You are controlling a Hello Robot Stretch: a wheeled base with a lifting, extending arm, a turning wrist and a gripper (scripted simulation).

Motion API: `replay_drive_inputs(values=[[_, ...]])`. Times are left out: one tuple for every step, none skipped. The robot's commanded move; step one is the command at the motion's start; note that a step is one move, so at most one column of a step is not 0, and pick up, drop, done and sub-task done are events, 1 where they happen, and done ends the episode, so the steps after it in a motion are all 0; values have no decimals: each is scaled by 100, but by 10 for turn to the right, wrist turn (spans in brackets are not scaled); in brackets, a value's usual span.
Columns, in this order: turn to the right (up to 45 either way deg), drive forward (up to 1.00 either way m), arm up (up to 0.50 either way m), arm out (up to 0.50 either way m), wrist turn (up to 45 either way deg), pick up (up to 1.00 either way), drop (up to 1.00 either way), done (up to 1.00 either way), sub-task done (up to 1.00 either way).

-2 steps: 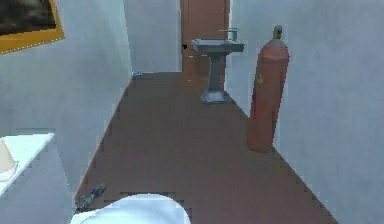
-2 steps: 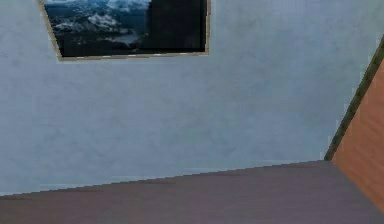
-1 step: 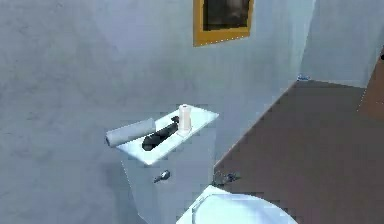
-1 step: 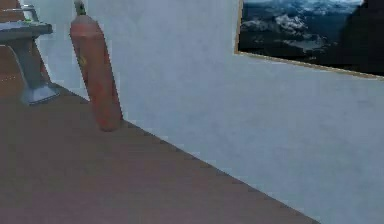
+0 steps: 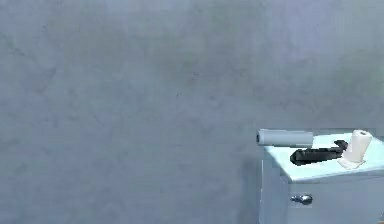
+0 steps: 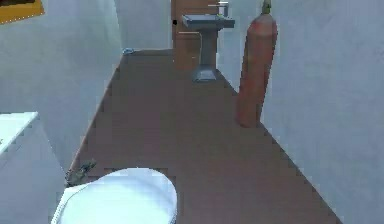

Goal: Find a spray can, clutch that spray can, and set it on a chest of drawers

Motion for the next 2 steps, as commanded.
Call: replay_drive_inputs(values=[[-270,0,0,0,0,0,0,0,0],[450,0,0,0,0,0,0,0,0]])
